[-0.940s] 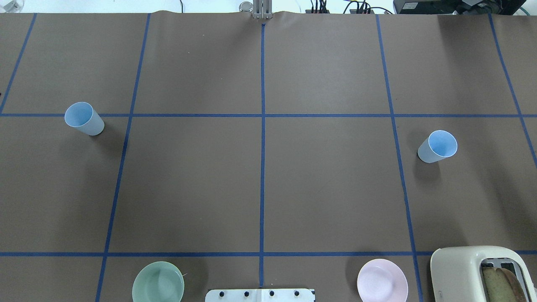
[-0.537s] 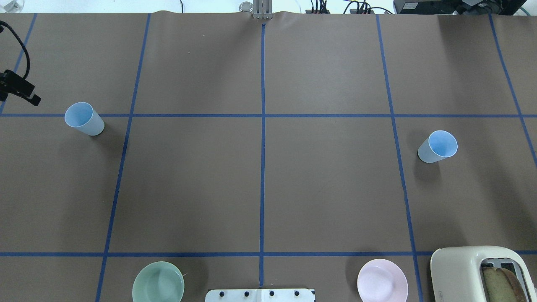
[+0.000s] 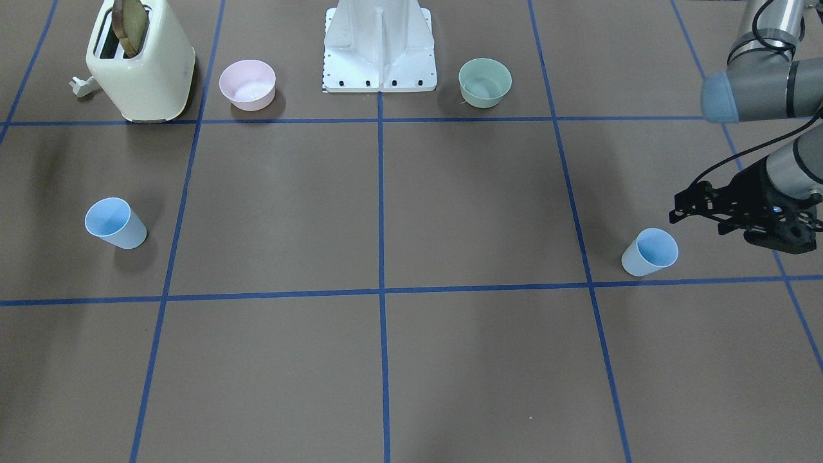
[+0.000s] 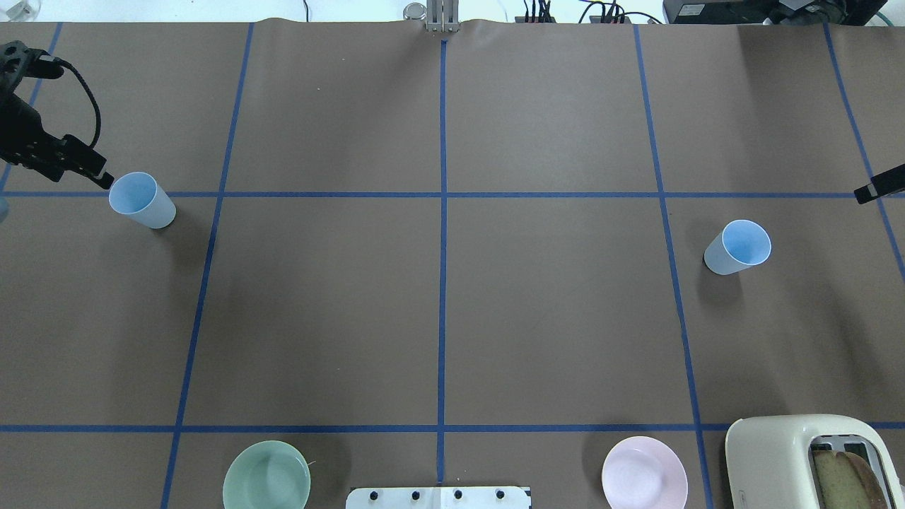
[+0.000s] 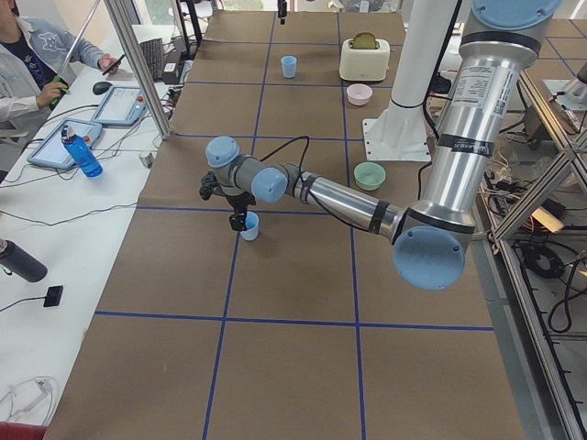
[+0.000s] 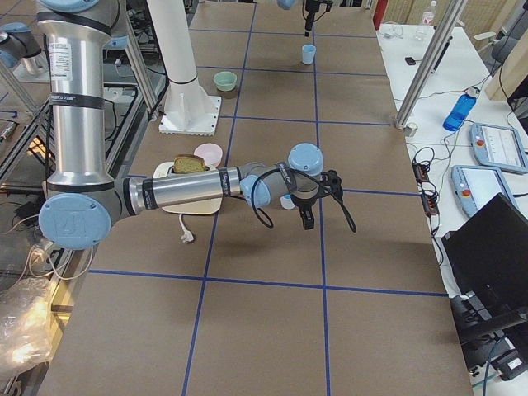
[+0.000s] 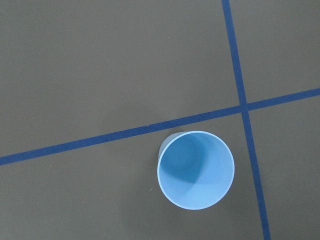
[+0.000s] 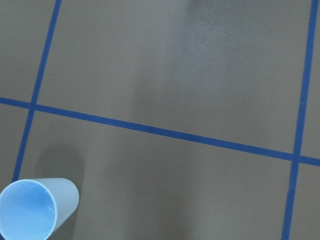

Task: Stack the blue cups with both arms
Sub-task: 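Lower the left gripper onto its blue cup while the right descends to the other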

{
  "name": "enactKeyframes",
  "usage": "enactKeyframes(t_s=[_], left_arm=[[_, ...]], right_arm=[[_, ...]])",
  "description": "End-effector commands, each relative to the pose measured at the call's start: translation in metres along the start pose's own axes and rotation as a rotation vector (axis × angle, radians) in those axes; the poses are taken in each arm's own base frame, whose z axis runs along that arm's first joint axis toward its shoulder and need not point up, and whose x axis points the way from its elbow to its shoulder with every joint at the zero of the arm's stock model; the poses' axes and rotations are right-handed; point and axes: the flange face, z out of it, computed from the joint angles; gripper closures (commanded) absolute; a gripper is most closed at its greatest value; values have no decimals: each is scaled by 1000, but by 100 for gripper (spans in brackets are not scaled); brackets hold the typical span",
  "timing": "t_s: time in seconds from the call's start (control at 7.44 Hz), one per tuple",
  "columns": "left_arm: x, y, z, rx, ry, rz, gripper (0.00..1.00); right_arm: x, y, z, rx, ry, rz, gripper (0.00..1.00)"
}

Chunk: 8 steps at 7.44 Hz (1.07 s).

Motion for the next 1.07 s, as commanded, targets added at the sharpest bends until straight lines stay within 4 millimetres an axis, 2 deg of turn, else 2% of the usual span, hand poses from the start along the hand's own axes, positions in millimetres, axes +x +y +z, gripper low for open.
enactKeyframes(t_s=[0.0,0.27,0.54,0.81,0.94], left_arm=[[0,-6,10,7,6,-4,2],[-4,-8,18,-5,3,-12,8],[-3,-14,20,-7,2,-14,12],[-2,-21,22,-10,2,-17,15],[1,-26,27,-17,2,-14,16]], right_arm=[[-39,5,18,-2,-37,-38,1],[-56,3,15,6,-44,-64,1],[-70,2,29,-14,-41,-87,1],[-90,-11,46,-18,-10,-124,1],[-91,-12,46,-18,-10,-124,1]])
